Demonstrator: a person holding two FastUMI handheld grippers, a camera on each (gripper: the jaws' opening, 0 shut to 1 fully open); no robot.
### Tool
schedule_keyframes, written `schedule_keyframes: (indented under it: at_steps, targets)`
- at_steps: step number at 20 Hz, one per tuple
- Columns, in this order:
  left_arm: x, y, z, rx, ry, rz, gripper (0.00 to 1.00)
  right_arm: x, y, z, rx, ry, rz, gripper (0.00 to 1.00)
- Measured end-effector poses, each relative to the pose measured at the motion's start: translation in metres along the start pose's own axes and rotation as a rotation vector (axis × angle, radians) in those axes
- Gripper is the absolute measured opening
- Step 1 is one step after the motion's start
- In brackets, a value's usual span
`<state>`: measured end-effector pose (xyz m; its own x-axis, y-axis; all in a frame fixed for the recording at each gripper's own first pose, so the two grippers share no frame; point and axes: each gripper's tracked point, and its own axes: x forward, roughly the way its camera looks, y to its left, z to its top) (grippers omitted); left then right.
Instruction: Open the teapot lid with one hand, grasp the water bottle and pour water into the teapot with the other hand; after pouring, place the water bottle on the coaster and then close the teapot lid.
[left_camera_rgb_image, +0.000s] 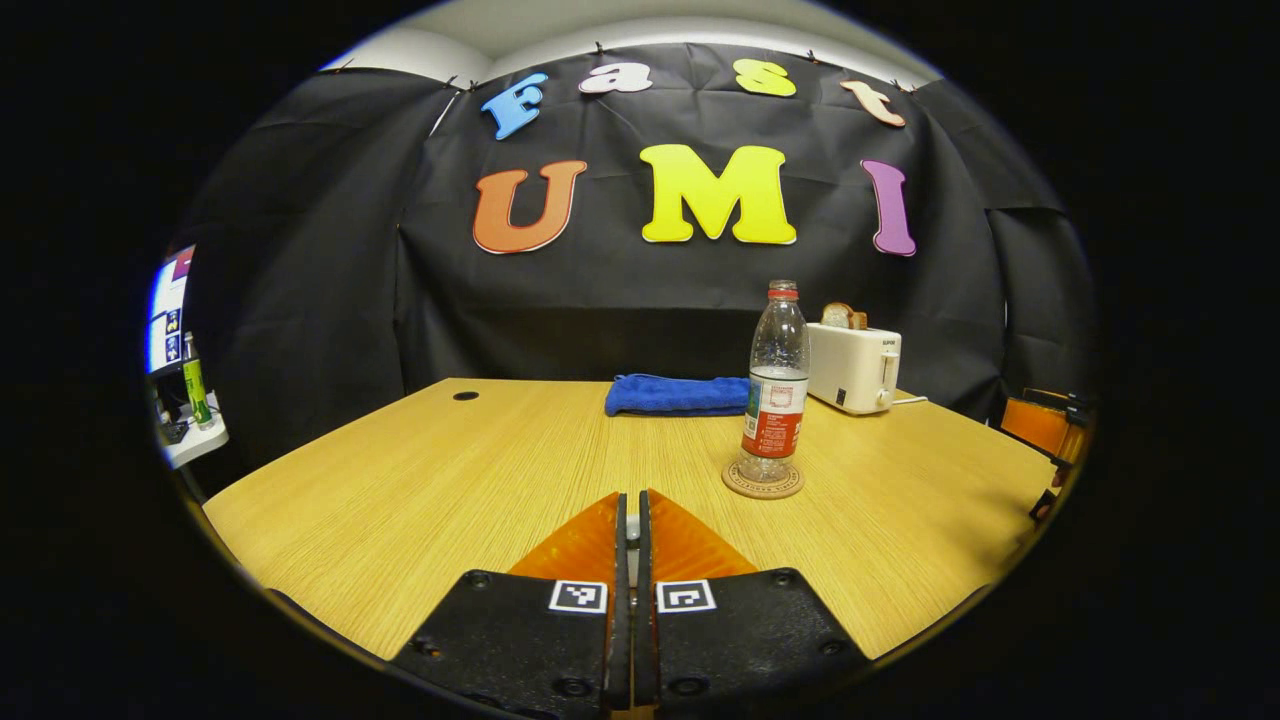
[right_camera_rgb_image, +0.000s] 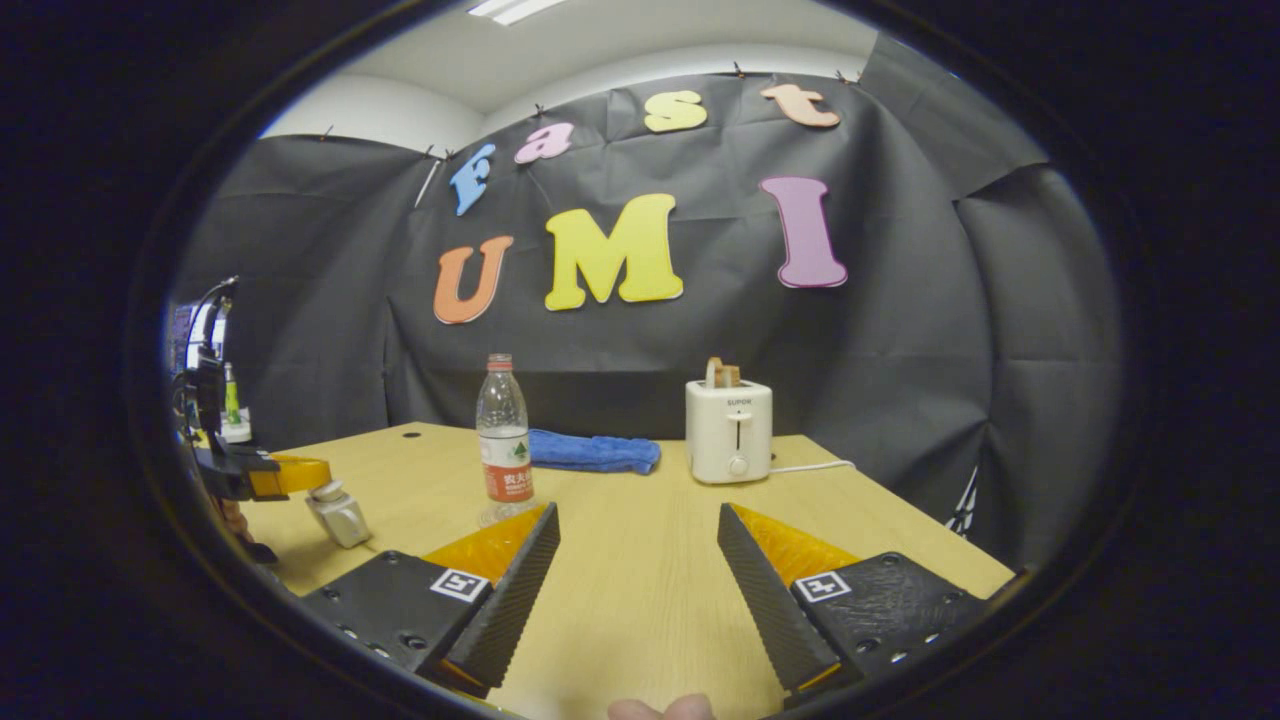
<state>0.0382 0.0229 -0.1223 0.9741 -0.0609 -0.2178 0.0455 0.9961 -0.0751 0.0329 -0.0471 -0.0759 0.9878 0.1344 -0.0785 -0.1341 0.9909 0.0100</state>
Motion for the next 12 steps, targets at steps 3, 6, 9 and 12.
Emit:
schedule_keyframes:
  at_steps: [3, 6, 9, 12]
  targets:
    - [0.002, -0.002, -0.009, -0.019, 0.036, -0.002, 0.06, -0.002, 0.002, 0.001, 0.006, 0.001, 0.004, 0.95]
    - [0.000, 0.003, -0.003, -0.008, 0.028, 0.037, 0.13, -0.005, 0.002, 0.003, 0.010, -0.007, 0.001, 0.94]
    - [-0.008, 0.009, 0.025, 0.020, -0.054, 0.120, 1.00, -0.003, 0.004, 0.012, 0.004, -0.028, -0.028, 0.95]
    - [-0.025, -0.018, 0.068, -0.004, -0.157, 0.071, 0.98, -0.008, 0.008, 0.028, 0.005, -0.073, -0.061, 0.94]
